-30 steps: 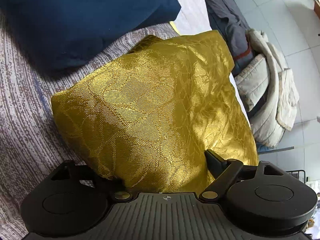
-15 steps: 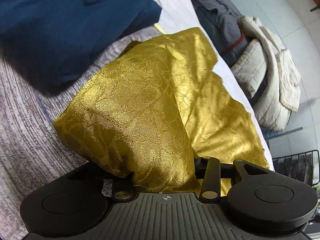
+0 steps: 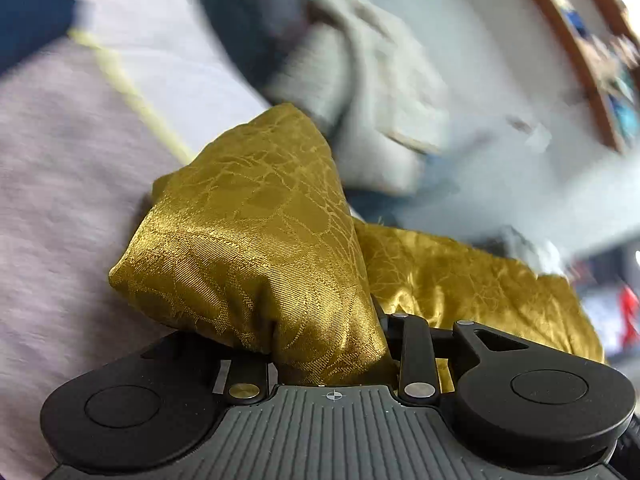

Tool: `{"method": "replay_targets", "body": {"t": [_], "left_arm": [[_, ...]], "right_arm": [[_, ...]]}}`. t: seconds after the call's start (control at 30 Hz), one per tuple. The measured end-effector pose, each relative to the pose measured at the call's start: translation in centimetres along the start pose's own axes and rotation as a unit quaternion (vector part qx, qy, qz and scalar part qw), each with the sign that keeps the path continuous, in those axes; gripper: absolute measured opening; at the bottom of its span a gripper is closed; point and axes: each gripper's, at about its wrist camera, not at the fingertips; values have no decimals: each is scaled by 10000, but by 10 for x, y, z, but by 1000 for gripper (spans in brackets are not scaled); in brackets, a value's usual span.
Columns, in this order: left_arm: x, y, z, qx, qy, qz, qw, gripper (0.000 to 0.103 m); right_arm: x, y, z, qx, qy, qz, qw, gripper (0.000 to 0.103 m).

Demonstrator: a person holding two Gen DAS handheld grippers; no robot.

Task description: Fold large clothes

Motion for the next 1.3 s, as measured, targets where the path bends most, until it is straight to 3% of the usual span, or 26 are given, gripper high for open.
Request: {"method": "replay_targets", "body": {"t": [0.1,0.2,0.3,0.37,0.4,0.47,0.5,0.53,0.57,0.67,0.7,0.83,0.93,1.03,1.1,1.17,1.2,1.27,1.3], "left_arm": [[-30,22,56,-469,603,-368,9964,76],[-60,55,102,-947,1034,-756,9872,76],[-96,93,127,-1289,945,-1276,9789,80],[-118,115,127,-1331,695,-1661,9746,87],[-125,123,125,-1438,523,-1722,9731,97],[-130,130,117,-1592,363,-1729,9713,103],[-133,129,111,-1587,329,-1806,9701,103],[-136,128,106,-1583,275,-1934,9679,103],[-140,127,103,-1582,253,-2045,9657,103],[-149,115,94,-1536,353,-2254,9614,103],[-149,111,93,-1561,359,-2299,9599,103],[-130,104,87,-1683,393,-2365,9561,103],[-112,95,76,-1751,453,-2306,9561,103],[-101,79,70,-1881,207,-2029,9607,103],[-92,70,68,-2003,-108,-1578,9669,103],[-81,57,60,-2012,-505,-1258,9701,103],[-78,53,58,-2044,-667,-1140,9699,103],[-67,49,64,-2220,-615,-870,9692,103],[-62,52,74,-2342,-535,-732,9680,103]], "right_arm": [[50,-37,26,39,348,597,9976,17],[128,-51,64,-63,847,1127,9900,17],[192,-45,110,-251,1455,1470,9781,19],[220,-32,150,-741,1866,1525,9677,23],[231,-22,171,-1032,2095,1487,9609,29],[241,8,209,-1646,2453,1358,9457,34],[245,25,229,-2042,2553,1300,9361,50],[250,43,248,-2451,2553,1291,9263,58],[253,62,262,-2903,2491,1417,9130,69],[268,103,284,-3882,1879,2306,8723,69],[270,105,288,-4005,1789,2418,8655,71],[271,92,293,-3872,1878,2225,8748,78],[274,87,292,-3860,1919,2258,8736,78],[290,91,290,-3904,1999,2399,8661,78],[306,90,289,-3898,2125,2500,8605,79],[324,87,288,-3805,2434,2677,8511,84],[333,86,287,-3764,2677,2752,8432,92],[348,81,283,-3609,3345,2732,8266,94],[352,76,279,-3391,3603,2672,8269,94]]}}
Point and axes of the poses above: each gripper's, at about its wrist camera, not at the fingertips, and x roughly against the way its jaws point, z to its right, y to its underside, and after that the axes turned 8 degrees about -y, right-handed
